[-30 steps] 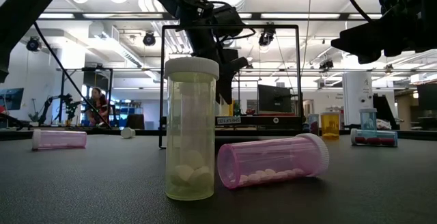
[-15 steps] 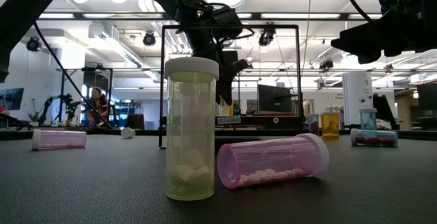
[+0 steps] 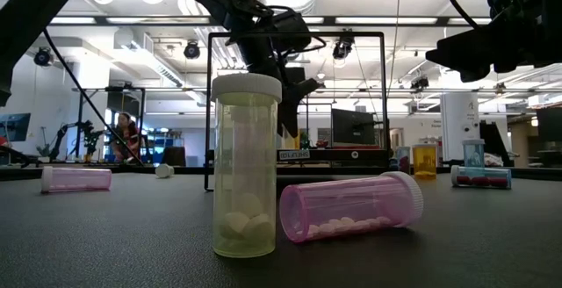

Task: Pick and place medicine bottles onto shelf by color
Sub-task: Put the middle left yellow medicine bottle on the shelf

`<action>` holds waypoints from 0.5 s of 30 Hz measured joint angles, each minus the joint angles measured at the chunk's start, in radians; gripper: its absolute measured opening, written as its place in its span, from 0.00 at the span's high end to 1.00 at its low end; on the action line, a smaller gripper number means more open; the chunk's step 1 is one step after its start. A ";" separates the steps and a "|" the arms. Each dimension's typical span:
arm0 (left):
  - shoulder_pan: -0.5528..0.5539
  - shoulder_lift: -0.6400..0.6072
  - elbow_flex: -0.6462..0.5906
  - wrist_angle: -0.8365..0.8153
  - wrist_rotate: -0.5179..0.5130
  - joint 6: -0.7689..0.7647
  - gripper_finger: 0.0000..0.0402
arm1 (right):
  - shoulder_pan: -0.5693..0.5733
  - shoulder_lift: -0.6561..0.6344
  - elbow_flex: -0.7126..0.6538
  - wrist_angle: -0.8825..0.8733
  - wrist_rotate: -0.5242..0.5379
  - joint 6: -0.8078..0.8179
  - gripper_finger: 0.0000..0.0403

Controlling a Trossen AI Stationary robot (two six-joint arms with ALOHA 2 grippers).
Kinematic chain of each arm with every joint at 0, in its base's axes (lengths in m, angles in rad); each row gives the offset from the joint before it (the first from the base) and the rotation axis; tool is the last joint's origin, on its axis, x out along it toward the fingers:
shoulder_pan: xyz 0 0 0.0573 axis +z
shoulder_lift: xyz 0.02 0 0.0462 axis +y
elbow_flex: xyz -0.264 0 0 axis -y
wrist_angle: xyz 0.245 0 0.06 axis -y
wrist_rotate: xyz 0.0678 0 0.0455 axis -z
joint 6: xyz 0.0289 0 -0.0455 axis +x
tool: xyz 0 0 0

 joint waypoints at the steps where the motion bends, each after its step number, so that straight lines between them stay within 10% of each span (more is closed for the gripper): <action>1: 0.000 0.000 0.000 0.001 0.000 0.000 0.72 | 0.000 0.000 0.000 0.000 0.000 0.000 0.51; 15: 0.000 0.000 -0.001 0.000 0.000 0.002 0.59 | 0.000 0.000 0.000 0.000 0.000 0.000 0.51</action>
